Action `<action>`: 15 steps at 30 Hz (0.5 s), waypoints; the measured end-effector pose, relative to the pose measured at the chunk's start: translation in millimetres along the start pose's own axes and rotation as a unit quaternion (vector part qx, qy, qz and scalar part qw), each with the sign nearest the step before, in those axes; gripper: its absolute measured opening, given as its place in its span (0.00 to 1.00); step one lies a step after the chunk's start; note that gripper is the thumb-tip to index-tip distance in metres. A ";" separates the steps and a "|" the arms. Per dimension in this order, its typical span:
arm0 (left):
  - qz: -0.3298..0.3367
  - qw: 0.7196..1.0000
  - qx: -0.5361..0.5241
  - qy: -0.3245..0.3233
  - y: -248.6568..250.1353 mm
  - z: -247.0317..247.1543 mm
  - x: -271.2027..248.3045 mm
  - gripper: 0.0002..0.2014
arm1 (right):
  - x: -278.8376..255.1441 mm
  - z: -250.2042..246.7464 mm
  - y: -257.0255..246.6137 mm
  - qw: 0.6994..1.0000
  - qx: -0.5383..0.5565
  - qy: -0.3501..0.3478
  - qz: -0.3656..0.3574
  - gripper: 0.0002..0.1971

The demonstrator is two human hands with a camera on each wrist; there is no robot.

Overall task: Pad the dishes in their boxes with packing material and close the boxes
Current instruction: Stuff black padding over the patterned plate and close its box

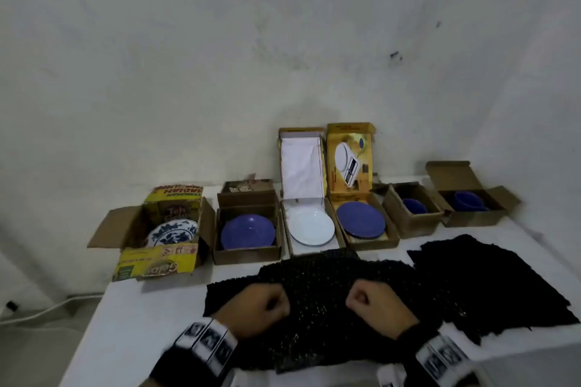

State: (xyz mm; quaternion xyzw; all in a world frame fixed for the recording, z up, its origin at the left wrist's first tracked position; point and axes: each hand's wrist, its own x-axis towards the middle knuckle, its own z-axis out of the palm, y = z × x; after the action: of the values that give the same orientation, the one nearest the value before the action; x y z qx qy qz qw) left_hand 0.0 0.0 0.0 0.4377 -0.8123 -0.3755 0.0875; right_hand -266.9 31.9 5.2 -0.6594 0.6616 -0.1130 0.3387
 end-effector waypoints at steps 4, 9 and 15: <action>-0.041 0.994 0.060 0.086 8.9 2.3 62.4 0.08 | 54.1 -6.1 11.2 0.998 -0.056 0.027 0.033 0.11; -0.093 0.988 0.112 0.054 6.2 15.8 112.2 0.15 | 94.9 0.7 30.2 0.996 -0.077 -0.017 0.051 0.28; -0.116 0.984 0.137 0.015 14.7 24.0 132.6 0.20 | 107.5 -4.5 41.4 0.999 -0.053 -0.008 0.006 0.11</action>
State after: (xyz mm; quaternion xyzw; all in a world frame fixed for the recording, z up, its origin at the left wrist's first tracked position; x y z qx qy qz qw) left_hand -100.5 -85.3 -31.5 0.5420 -0.7985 -0.2618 -0.0049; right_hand -291.9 -67.1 -48.3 -0.6735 0.6677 -0.0708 0.3090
